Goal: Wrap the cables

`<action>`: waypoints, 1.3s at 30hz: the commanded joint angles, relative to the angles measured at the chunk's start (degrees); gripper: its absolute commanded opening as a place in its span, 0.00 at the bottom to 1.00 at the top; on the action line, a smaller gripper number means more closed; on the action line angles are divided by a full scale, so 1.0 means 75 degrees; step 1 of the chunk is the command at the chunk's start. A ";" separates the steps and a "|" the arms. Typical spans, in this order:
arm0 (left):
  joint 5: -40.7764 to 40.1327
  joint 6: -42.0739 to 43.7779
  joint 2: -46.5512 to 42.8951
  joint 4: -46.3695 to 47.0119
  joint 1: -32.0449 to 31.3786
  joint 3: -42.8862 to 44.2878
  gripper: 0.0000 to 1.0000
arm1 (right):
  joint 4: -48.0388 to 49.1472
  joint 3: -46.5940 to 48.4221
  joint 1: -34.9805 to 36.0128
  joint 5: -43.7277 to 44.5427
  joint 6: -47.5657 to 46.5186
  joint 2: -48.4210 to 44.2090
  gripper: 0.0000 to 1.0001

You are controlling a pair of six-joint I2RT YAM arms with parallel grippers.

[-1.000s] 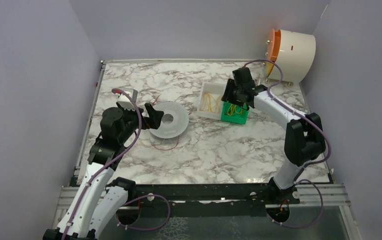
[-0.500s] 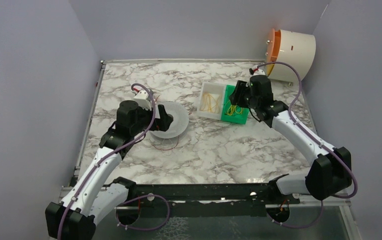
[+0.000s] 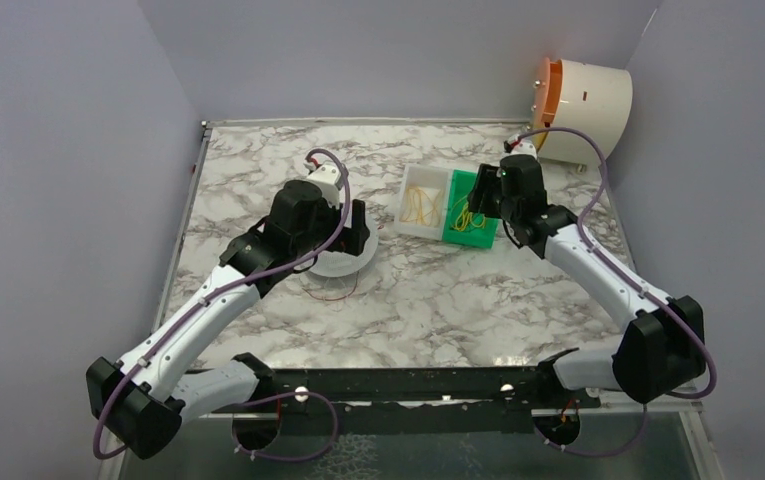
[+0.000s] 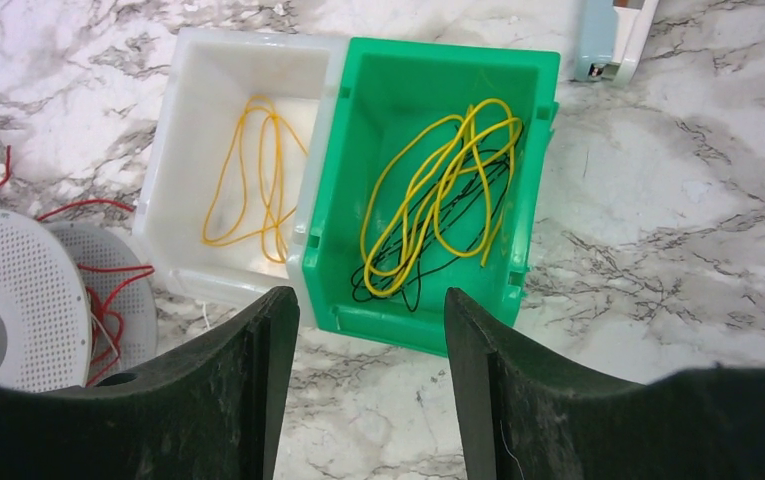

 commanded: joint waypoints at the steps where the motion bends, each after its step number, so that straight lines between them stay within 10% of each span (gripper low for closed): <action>1: -0.0378 0.0190 0.0262 -0.0198 -0.0046 0.0684 0.97 | -0.0265 0.0606 0.0036 0.0269 0.0341 0.0655 0.59; 39: 0.1390 0.0079 -0.0442 0.1131 0.0758 -0.0670 0.99 | -0.0316 0.1692 -0.0404 -0.0541 0.1777 0.4252 0.34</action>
